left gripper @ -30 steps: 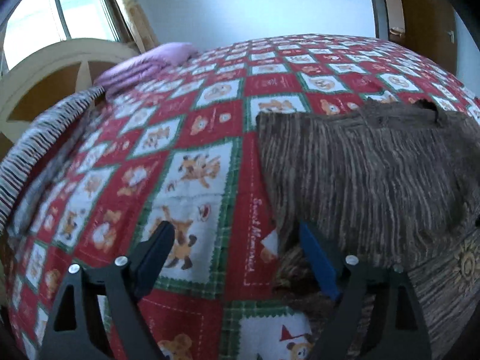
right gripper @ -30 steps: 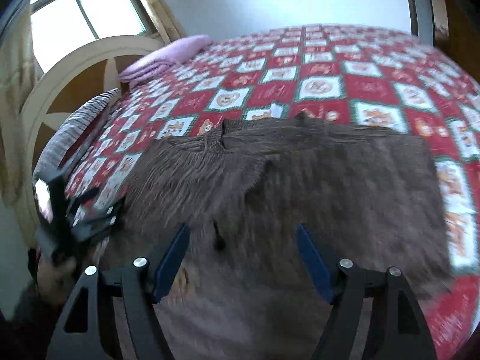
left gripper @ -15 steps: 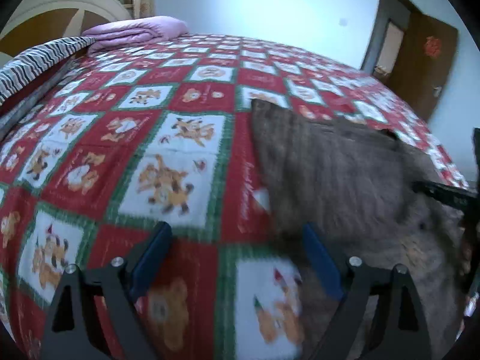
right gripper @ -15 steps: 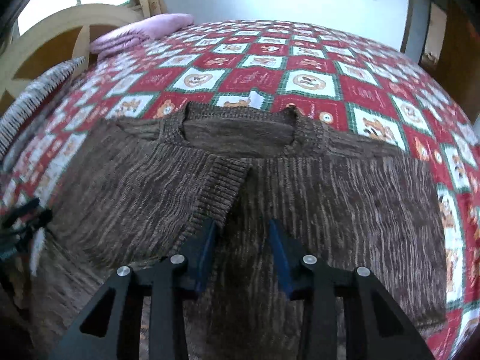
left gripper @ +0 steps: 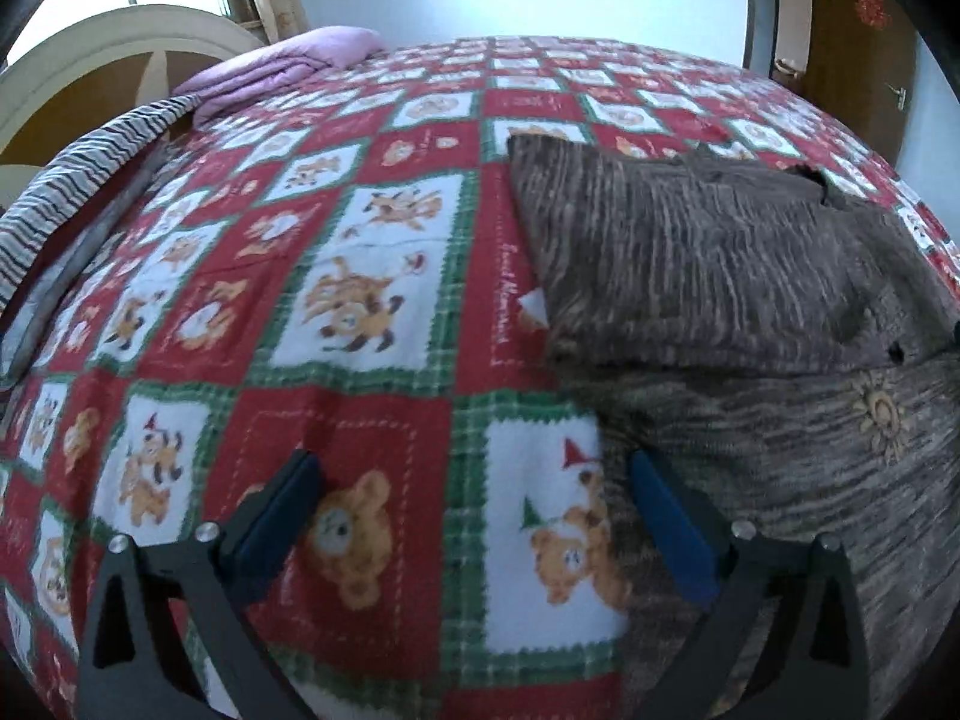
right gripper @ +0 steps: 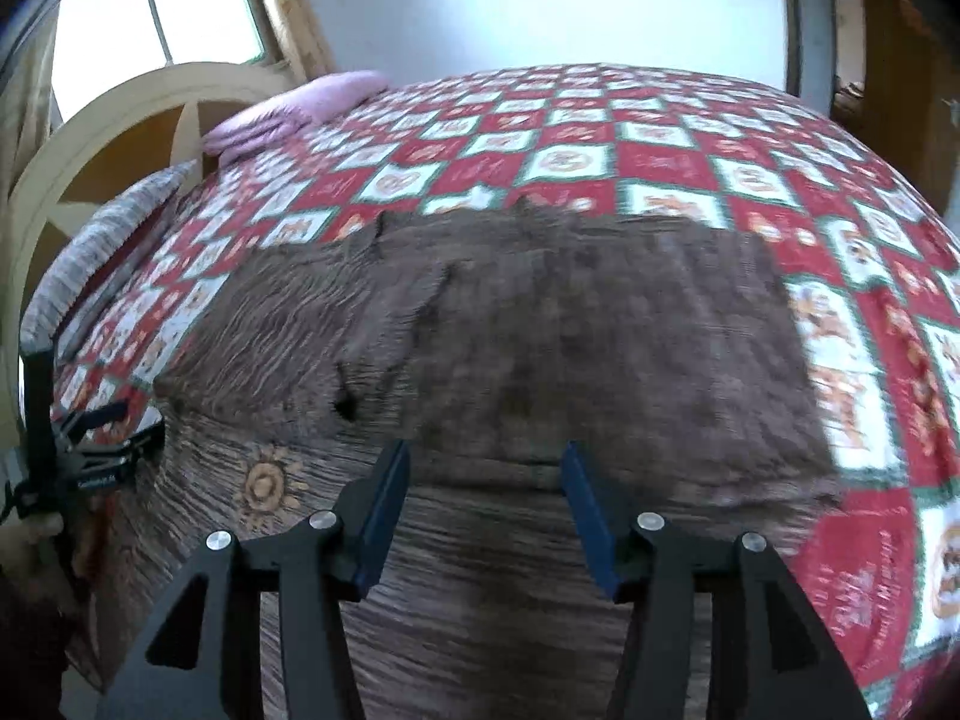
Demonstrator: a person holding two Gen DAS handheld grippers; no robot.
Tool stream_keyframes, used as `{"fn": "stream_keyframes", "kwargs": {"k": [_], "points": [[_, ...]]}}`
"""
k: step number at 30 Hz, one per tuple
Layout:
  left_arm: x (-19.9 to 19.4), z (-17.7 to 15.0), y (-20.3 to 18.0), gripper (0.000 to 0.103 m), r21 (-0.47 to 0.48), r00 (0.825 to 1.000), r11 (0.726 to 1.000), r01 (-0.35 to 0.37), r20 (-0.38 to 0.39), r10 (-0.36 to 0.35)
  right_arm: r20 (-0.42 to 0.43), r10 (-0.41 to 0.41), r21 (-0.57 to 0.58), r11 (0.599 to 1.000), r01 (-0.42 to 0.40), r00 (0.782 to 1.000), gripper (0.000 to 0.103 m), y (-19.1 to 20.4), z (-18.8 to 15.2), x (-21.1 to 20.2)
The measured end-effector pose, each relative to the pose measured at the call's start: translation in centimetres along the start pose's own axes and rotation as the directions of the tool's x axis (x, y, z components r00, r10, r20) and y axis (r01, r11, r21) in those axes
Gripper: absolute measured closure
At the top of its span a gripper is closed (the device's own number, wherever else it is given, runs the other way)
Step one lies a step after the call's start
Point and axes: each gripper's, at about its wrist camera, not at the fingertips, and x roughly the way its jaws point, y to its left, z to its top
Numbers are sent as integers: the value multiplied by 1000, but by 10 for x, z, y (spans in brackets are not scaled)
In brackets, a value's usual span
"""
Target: Fold small clothes
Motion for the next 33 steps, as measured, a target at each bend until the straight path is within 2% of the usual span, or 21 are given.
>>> {"fn": "stream_keyframes", "kwargs": {"k": [4,5,8,11,13,15,17,18,19,20,21,22,26,29,31,33], "points": [[-19,5,9,0,-27,997,1000,-15,71,17,20,-117,78,990,115,993,49,-51,-2,-12],[-26,12,11,0,-37,993,999,-27,112,31,21,-126,101,987,124,992,49,-62,-3,-15],[-33,32,14,0,-66,983,996,-53,174,64,29,-115,143,984,109,993,49,-75,-2,-20],[-23,47,4,0,-63,980,994,-87,176,97,32,37,124,991,-40,999,49,-54,7,-18],[-16,45,-4,0,-55,980,995,-85,174,93,11,156,72,985,-156,988,49,-20,14,-8],[-11,38,-11,0,-45,980,994,-102,169,108,-23,265,32,964,-264,964,49,14,18,4],[-2,29,-14,0,-44,982,993,-111,152,116,-71,309,7,951,-309,948,49,44,22,19],[1,27,-13,0,-52,985,993,-109,131,115,-104,316,-6,948,-318,943,53,61,23,32],[1,28,-10,0,-66,986,992,-105,124,113,-121,317,-12,947,-321,941,60,69,23,41],[-1,28,-5,0,-91,986,992,-89,131,101,-148,298,-24,952,-305,943,63,78,23,53],[-1,27,-2,0,-108,987,991,-76,131,90,-165,260,-43,962,-270,951,72,83,23,62],[-1,27,0,0,-115,988,991,-68,128,83,-169,222,-70,969,-236,960,94,87,22,67],[3,25,8,0,-146,993,989,-9,112,25,-103,178,-137,972,-191,979,95,91,27,46],[3,24,10,0,-154,994,988,17,110,0,-18,139,-258,956,-139,990,95,97,27,8],[4,23,8,0,-144,995,989,26,102,-11,-20,112,-303,946,-113,993,95,96,22,1],[3,22,5,0,-127,996,992,27,93,-16,-64,74,-313,946,-90,995,95,88,12,11]]}}
